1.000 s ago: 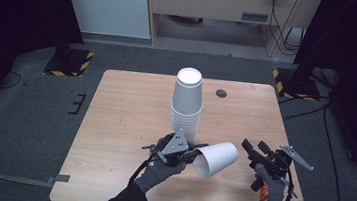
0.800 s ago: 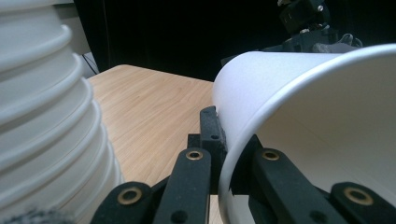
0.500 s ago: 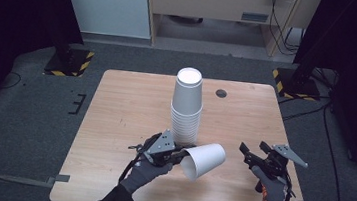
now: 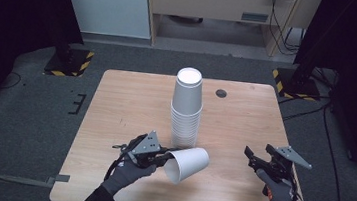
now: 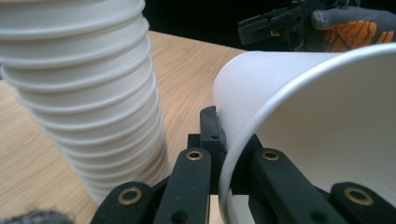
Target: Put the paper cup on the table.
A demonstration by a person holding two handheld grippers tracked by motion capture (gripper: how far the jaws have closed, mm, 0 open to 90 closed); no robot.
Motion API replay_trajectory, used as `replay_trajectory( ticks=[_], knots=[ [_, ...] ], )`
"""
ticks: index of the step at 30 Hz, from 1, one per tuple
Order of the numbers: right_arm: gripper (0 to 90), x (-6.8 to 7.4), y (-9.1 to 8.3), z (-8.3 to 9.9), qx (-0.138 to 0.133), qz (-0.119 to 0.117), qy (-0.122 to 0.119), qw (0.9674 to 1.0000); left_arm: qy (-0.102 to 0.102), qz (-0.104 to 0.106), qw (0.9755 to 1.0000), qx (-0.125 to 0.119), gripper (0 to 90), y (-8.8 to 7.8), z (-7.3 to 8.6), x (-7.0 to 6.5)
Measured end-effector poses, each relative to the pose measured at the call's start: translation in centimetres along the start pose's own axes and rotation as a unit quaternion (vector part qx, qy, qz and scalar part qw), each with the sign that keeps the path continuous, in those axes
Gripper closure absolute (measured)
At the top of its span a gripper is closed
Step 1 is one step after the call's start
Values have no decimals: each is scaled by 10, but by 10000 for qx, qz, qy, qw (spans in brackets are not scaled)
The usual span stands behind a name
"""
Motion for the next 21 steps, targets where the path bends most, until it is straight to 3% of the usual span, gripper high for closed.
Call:
replay_trajectory(
  ticks=[5,14,21],
  knots=[
    [121,1,1,2,42,-31,-62,10000,-19,-71,10000,63,873,-11,-3,5],
    [119,0,3,7,158,-75,-154,9997,-57,-459,9984,318,873,-42,0,22],
    [119,-1,3,8,185,-58,-157,9997,-214,-828,9960,240,874,-58,5,29]
  ],
)
Point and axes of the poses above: each handheld gripper's, and its own axes: y roughly forward along the jaws, z roughly out of its underside, x roughly to its left, the point moved 2 cm from there along y, roughly forward along the jaws, and after that the axes turned 13 degrees about -x, right-handed, at the moved point
